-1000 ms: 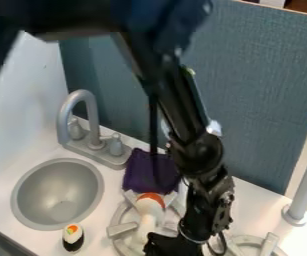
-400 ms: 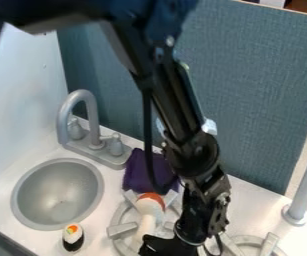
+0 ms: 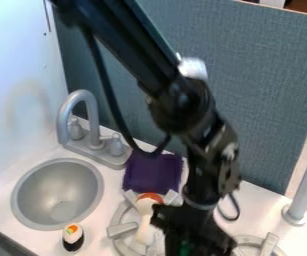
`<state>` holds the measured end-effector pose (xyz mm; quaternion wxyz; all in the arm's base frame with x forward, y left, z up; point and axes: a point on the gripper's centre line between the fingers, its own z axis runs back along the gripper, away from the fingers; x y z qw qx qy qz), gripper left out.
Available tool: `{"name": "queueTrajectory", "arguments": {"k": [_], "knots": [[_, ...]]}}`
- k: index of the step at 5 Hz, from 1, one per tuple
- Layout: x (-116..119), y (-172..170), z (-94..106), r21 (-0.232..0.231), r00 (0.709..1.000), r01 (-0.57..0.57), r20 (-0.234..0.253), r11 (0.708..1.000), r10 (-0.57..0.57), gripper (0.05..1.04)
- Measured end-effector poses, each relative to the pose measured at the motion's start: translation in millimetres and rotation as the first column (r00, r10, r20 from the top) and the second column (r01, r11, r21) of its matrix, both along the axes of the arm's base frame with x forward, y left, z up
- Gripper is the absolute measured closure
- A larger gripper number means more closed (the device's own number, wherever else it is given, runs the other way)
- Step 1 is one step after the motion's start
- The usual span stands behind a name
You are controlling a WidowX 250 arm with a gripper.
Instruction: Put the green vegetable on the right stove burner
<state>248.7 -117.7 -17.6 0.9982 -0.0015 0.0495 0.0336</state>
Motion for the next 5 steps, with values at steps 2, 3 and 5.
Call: {"name": "queueTrajectory", "arguments": {"k": [2,3,5], "knots": [[29.3,-36.2,16.4,-0.048,0.996,0.088,0.003,0.995,-0.088,0.698],[42.3,-49.5,1.7,-0.039,0.992,0.121,-0.030,0.992,-0.122,0.698],[56.8,-64.8,-31.7,0.019,0.985,0.135,-0.113,0.991,-0.132,0.698]]}}
